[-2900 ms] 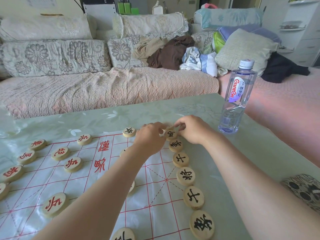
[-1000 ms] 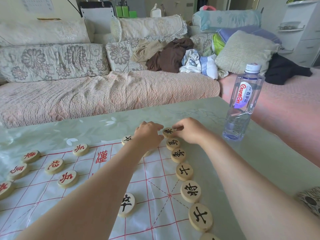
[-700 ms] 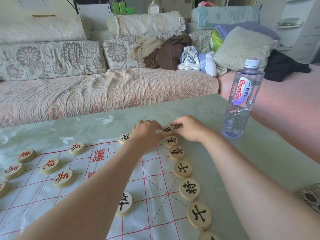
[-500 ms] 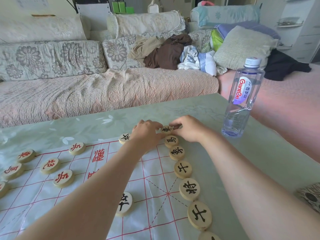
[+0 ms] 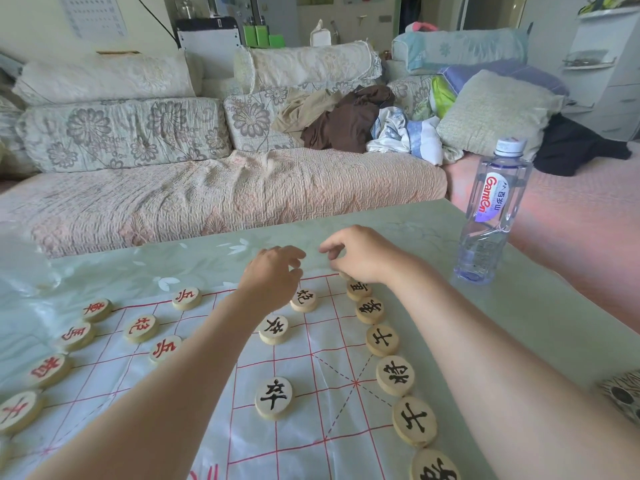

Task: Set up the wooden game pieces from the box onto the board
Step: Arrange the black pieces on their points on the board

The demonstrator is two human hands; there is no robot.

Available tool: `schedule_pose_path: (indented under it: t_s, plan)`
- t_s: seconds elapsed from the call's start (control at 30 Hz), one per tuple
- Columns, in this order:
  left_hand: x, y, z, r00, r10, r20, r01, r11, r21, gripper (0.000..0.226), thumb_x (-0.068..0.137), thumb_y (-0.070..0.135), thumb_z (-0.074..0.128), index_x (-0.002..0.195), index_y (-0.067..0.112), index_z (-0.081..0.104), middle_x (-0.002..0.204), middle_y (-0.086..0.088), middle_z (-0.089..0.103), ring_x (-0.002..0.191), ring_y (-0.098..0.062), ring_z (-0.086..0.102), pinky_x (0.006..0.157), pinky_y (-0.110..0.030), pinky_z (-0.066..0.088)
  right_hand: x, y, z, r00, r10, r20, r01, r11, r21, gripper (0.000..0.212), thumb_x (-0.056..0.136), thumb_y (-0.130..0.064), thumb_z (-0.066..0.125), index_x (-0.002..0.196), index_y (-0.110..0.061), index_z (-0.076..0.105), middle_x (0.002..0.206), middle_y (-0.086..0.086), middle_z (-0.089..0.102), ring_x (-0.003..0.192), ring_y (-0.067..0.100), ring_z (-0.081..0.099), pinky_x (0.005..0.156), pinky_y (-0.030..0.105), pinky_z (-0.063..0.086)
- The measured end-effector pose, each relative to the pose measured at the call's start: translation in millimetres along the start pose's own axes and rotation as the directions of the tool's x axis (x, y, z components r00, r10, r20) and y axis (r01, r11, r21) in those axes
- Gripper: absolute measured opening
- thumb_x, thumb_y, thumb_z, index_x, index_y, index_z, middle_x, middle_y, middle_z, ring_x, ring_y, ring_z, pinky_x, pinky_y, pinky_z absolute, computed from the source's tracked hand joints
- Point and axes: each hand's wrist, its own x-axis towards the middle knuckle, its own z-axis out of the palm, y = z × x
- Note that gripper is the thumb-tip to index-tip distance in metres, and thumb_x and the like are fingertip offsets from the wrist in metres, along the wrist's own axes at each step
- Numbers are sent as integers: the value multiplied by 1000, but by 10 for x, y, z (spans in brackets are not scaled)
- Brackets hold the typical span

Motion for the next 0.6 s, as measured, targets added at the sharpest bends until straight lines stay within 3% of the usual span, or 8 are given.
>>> schedule_pose_path:
  t_s: [0.07,0.2,0.3,0.37,0.43,0.53,0.6]
  plan:
    - [-108,-72,-57,999,-2,33,2,1000,10,31,90,15,53,115,30,64,104,9,65,102,-18,58,88,-35,50,-43,-199,61,996,-34,77,39,997,-67,41,88,-15,69,125,-30,67,114,-10,68,102,13,61,88,28,48]
    - [-299,-149,-127,999,27,43,-32,992,123,32,90,18,53,115,34,64,106,11,64,105,-14,56,85,-29,47,-100,-390,236,972,-1,234,53,975,-217,44,86,-2,53,119,-26,68,121,-3,66,105,21,62,88,34,53]
    - [-378,-159,-151,997,45,63,-55,985,166,31,88,25,58,117,35,62,108,15,64,108,-12,55,87,-28,46,-86,-404,329,970,33,240,28,968,-248,27,80,-35,70,107,-29,69,107,-5,68,95,21,65,83,37,56]
    - [-394,-155,-156,997,28,78,-40,988,151,31,88,25,59,117,35,62,109,17,65,109,-10,56,88,-28,46,-86,-407,356,975,54,215,0,970,-244,43,71,-54,73,107,-30,70,103,-6,68,93,20,64,84,38,56]
    - [-387,-150,-157,996,8,89,-20,989,144,31,89,25,56,117,37,62,109,19,66,108,-9,57,88,-27,47,-103,-397,364,977,79,198,-32,973,-227,49,68,-59,70,106,-28,71,102,-5,69,93,20,65,86,38,55]
    - [-374,-151,-146,993,-2,114,-14,990,140,32,89,25,56,118,37,60,110,20,66,107,-9,57,86,-28,48,-92,-371,328,964,68,255,-16,979,-202,37,80,-49,68,113,-31,71,105,-7,69,95,19,64,83,33,54]
    - [-367,-164,-134,992,-6,130,-11,991,135,35,89,25,57,122,36,58,112,19,65,107,-11,57,87,-29,48,-79,-361,298,962,51,269,4,980,-198,34,91,-20,60,123,-30,68,117,-5,68,105,20,63,89,34,53]
